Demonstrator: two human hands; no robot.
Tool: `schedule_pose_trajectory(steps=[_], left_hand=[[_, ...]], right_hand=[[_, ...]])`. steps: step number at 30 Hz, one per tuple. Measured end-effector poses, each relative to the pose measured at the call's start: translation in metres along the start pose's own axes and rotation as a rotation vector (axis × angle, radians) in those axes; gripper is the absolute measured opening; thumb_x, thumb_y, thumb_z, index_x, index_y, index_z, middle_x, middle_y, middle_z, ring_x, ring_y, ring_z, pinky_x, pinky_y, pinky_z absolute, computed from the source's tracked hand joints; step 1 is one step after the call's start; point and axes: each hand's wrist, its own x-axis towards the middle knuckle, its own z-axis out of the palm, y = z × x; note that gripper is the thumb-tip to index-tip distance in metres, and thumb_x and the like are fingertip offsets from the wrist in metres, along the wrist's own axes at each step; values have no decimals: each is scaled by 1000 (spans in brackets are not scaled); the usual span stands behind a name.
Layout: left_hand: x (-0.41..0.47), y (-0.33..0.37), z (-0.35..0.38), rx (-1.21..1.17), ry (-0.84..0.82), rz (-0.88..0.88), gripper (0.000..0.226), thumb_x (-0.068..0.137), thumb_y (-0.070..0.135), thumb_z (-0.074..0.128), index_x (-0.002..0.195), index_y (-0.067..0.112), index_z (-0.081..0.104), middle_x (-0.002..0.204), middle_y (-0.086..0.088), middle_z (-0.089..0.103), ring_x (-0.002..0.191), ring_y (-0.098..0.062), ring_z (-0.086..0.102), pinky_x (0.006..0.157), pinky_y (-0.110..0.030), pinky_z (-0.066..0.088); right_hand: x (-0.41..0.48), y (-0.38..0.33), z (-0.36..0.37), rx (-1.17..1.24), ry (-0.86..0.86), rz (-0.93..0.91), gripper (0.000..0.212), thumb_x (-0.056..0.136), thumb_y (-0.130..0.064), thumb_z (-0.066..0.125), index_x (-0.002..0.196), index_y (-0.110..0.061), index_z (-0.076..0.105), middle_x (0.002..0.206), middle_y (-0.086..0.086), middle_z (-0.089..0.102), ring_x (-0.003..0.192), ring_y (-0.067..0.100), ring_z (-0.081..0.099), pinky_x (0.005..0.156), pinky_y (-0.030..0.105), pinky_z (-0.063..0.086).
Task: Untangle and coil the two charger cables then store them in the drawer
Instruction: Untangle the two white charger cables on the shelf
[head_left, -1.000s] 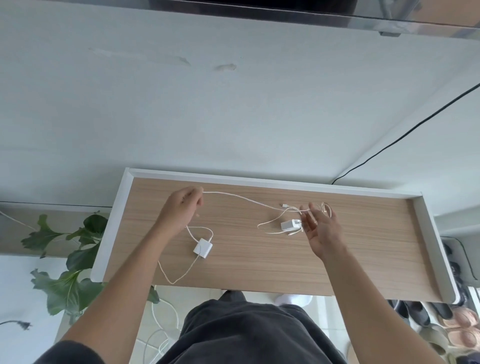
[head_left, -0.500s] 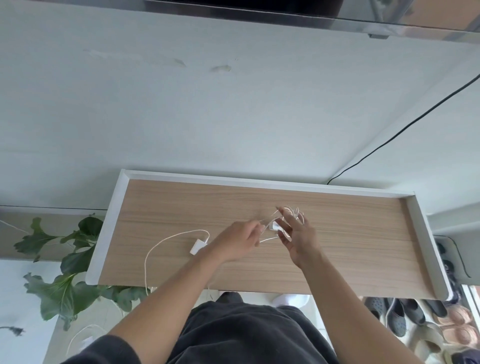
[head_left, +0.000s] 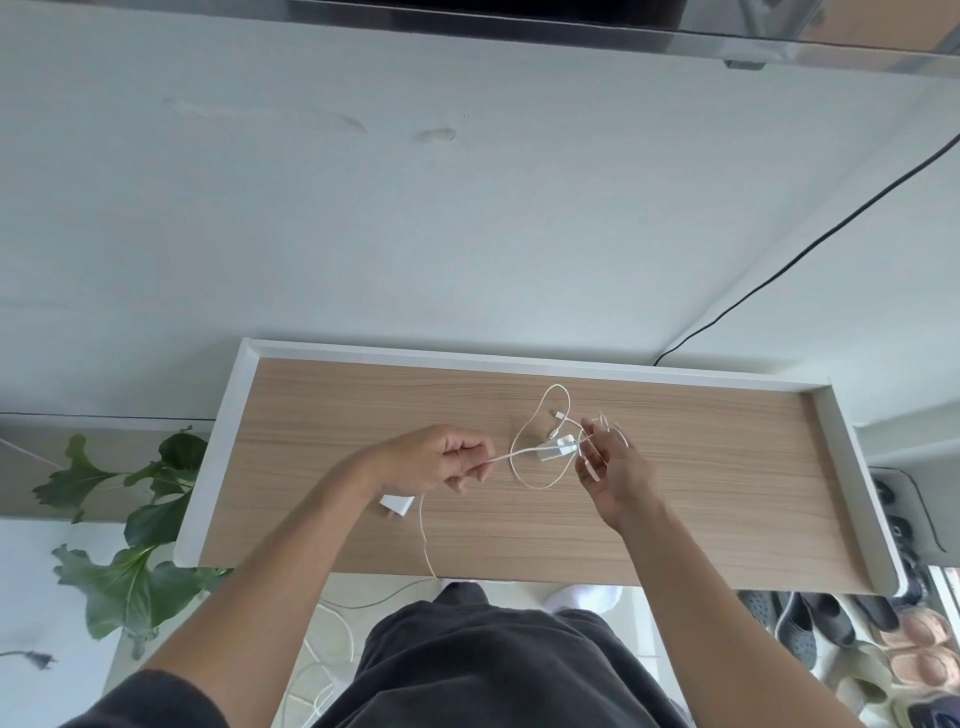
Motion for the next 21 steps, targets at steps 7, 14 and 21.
schedule_pose_trajectory(steps=[7,14,21], left_hand=[[-17,4,-13,-406,45,173,34,118,25,42,89,16,58,85,-9,39,81,-24,46,106,-60,52],[-18,26,-19,-659,9,340,37,117,11,25,89,10,49,86,-9,40,79,-28,45,98,-54,52],[-13,36,-17,-452,-44,268,36,119,15,34,90,10,54,85,-18,35,83,-29,48,101,-59,51]], right_hand=[[-3,-3,-7,-42,-11,-13,26,107,-26,73,131,-18,76,140,3,78,96,14,73,84,31,56],[-1,-10,-7,-14,-4,0,17,110,-30,70,125,-25,72,133,11,81,108,22,81,86,32,57],[10,-19,-9,110,-110,81,22,111,-20,65,130,-8,65,141,23,74,113,32,82,102,45,66]])
